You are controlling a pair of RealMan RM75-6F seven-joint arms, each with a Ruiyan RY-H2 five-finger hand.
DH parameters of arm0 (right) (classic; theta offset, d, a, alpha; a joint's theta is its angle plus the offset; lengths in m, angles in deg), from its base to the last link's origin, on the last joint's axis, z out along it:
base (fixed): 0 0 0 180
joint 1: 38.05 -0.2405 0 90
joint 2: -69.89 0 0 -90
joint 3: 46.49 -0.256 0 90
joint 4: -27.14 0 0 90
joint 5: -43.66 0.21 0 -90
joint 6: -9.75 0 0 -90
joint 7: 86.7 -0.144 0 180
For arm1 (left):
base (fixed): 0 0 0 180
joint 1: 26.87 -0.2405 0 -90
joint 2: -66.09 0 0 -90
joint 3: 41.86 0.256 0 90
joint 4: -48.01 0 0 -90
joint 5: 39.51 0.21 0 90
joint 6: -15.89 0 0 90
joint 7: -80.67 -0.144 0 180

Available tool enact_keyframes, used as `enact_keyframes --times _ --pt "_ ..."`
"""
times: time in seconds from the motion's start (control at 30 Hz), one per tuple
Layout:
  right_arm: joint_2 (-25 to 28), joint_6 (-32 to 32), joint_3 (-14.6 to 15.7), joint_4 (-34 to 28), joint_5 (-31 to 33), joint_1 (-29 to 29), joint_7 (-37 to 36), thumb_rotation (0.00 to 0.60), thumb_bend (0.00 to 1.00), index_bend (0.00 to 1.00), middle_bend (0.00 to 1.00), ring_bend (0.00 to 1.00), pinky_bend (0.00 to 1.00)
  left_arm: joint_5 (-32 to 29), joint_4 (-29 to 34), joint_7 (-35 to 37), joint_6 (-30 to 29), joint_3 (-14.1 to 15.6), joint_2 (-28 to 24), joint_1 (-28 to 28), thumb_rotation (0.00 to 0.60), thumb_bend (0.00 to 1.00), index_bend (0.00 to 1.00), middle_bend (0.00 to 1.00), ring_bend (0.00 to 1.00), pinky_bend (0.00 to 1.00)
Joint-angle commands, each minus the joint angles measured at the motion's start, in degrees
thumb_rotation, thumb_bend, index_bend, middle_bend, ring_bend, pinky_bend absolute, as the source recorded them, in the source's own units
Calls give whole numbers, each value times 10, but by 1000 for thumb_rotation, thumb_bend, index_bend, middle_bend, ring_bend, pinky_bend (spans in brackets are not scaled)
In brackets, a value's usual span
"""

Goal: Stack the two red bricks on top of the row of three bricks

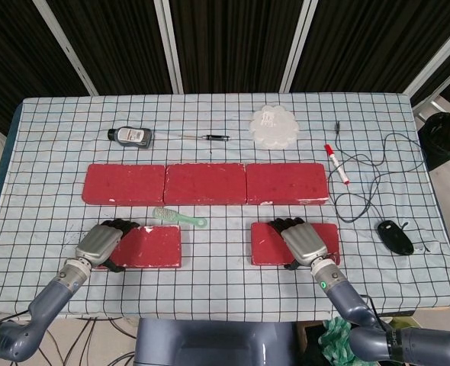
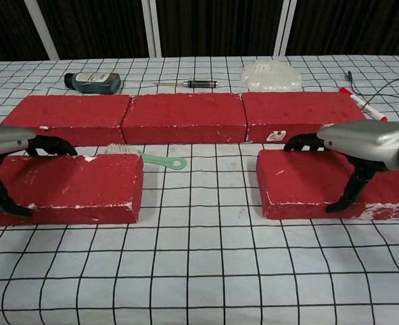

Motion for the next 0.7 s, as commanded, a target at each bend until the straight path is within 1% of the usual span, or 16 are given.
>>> enact_keyframes --times 0.03,0.13,0.2,0.33,0.43,0.5,0.57,0.7 --pt "3 2 -2 -5 -1 1 -3 600 168 145 218 228 227 2 4 2 -3 -1 -3 -1 600 180 168 202 115 226" --pt "16 10 -9 -18 -9 1 -8 600 167 145 218 229 227 5 11 5 -14 -6 -13 -3 600 180 168 203 114 224" --pt "32 20 -19 -29 -13 2 -12 600 167 145 217 229 227 5 21 6 -25 -14 -24 -4 600 180 168 202 114 223" --pt "81 23 -40 -58 -4 -2 -17 600 165 140 217 229 227 5 47 6 -40 -36 -59 2 600 180 168 202 115 216" --pt "115 15 -49 -73 0 -9 -13 600 162 140 218 228 227 -1 57 0 -40 -54 -82 14 600 180 168 202 115 206" --pt "139 6 -55 -81 3 -16 -10 600 162 140 218 228 227 -11 50 -9 -28 -67 -93 30 600 180 169 201 113 204" --pt "157 -7 -64 -84 12 -25 -12 600 161 140 217 229 227 -31 36 -13 -3 -80 -98 50 600 180 169 200 110 201" --pt "175 -46 -88 -68 35 -55 -21 600 161 141 217 229 227 -71 -3 -7 57 -106 -98 94 600 180 169 195 94 191"
